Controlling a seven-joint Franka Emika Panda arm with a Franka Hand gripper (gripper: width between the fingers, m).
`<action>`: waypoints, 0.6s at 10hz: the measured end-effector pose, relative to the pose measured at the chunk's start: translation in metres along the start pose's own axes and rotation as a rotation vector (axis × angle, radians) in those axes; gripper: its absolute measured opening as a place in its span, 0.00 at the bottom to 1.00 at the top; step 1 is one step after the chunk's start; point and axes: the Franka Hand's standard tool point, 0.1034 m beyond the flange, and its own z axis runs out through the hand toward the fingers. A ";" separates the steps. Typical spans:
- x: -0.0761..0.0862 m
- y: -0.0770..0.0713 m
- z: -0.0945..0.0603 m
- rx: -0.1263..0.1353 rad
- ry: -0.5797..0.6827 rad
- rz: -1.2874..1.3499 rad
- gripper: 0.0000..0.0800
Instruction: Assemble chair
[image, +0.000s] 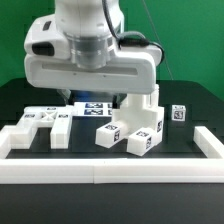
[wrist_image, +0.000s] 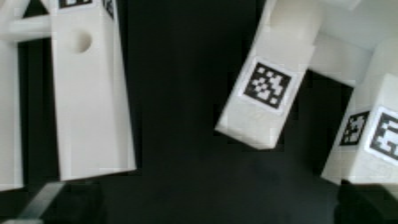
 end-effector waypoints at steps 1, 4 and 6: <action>0.001 0.007 -0.003 -0.003 0.107 -0.046 0.81; 0.003 0.022 -0.002 -0.031 0.326 -0.073 0.81; 0.001 0.028 0.001 -0.053 0.429 -0.068 0.81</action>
Offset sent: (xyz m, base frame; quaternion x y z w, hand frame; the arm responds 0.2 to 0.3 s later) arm 0.0000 0.0000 0.0000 0.0000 0.1938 0.0000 0.9810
